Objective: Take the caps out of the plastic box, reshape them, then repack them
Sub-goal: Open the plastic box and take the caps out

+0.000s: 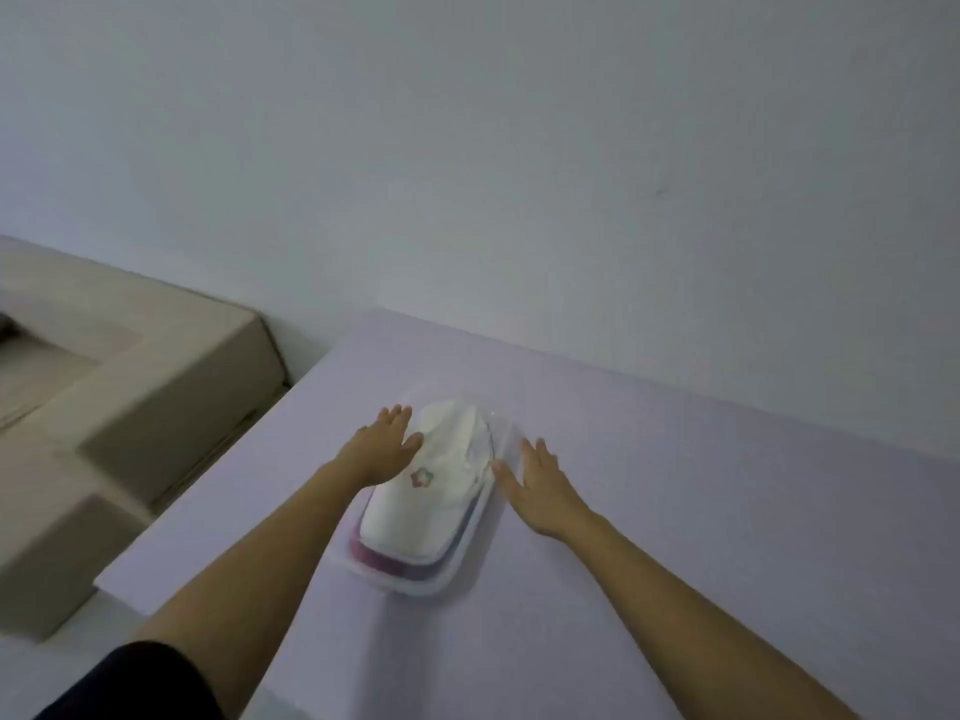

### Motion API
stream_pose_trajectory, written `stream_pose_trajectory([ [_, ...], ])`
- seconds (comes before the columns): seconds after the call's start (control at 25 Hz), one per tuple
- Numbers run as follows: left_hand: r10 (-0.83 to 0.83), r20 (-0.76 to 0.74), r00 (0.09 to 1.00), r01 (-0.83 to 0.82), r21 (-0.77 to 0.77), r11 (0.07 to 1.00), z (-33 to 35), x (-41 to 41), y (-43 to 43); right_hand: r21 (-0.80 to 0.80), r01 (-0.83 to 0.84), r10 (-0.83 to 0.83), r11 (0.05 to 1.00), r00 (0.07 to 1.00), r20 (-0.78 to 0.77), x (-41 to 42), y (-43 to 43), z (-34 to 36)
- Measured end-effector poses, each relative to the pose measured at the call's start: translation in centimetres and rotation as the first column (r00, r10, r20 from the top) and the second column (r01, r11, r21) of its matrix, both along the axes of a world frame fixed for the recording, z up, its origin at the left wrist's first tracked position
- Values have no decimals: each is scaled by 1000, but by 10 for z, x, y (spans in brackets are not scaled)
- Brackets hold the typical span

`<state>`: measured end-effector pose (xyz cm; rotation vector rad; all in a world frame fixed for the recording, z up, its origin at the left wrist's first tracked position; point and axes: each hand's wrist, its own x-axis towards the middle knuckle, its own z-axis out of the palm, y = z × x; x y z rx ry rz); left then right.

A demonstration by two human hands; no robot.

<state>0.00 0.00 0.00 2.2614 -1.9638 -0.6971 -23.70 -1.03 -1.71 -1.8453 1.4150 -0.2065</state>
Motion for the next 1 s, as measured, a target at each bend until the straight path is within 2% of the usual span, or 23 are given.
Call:
stream_pose_trajectory([
  [0.12, 128, 11, 992, -128, 115, 985, -25, 38, 14, 127, 51, -57, 991, 998, 41, 32, 6, -33],
  [0.16, 161, -7, 987, -158, 150, 976, -34, 48, 20, 164, 95, -114, 982, 987, 113, 42, 12, -42],
  [0.24, 225, -84, 971, -203, 210, 956, -54, 57, 26, 273, 208, -274, 939, 933, 233, 61, 23, -59],
  [0.36, 311, -218, 925, -261, 229, 938, -68, 58, 29, 375, 287, -400, 881, 876, 271, 78, 31, -72],
  [0.48, 359, -260, 896, -322, 175, 930, -73, 51, 30, 338, 337, -431, 879, 864, 261, 76, 33, -77],
  [0.6, 323, -259, 910, -307, 100, 946, -69, 24, 27, 301, 369, -448, 879, 855, 260, 51, 31, -68],
  [0.76, 231, -315, 921, -237, 19, 971, -64, -46, 18, 249, 457, -511, 854, 825, 242, -20, 30, -57],
  [1.0, 128, -397, 909, -139, 1, 990, -69, -174, 29, 219, 624, -660, 750, 724, 200, -143, 58, -52],
])
